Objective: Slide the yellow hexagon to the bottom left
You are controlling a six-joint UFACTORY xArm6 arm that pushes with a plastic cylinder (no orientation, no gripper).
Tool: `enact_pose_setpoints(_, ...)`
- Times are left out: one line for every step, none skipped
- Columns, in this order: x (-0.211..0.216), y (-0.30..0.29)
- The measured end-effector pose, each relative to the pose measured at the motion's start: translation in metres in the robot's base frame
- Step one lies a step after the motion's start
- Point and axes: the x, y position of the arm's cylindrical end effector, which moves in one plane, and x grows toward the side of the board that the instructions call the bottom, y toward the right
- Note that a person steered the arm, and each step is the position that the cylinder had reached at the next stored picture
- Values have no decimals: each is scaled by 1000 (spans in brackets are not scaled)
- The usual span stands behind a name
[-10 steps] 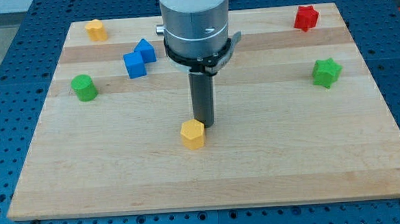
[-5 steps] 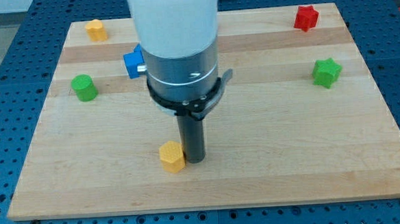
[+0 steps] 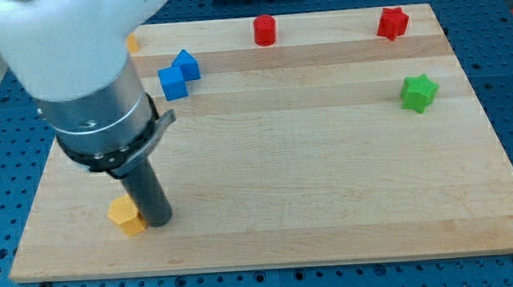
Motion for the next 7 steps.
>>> enact_pose_setpoints(1, -17)
enact_pose_setpoints(1, -32)
enact_pose_setpoints(1, -40)
enact_pose_setpoints(1, -41)
enact_pose_setpoints(1, -41)
enact_pose_setpoints(1, -46)
enact_pose_setpoints(1, -46)
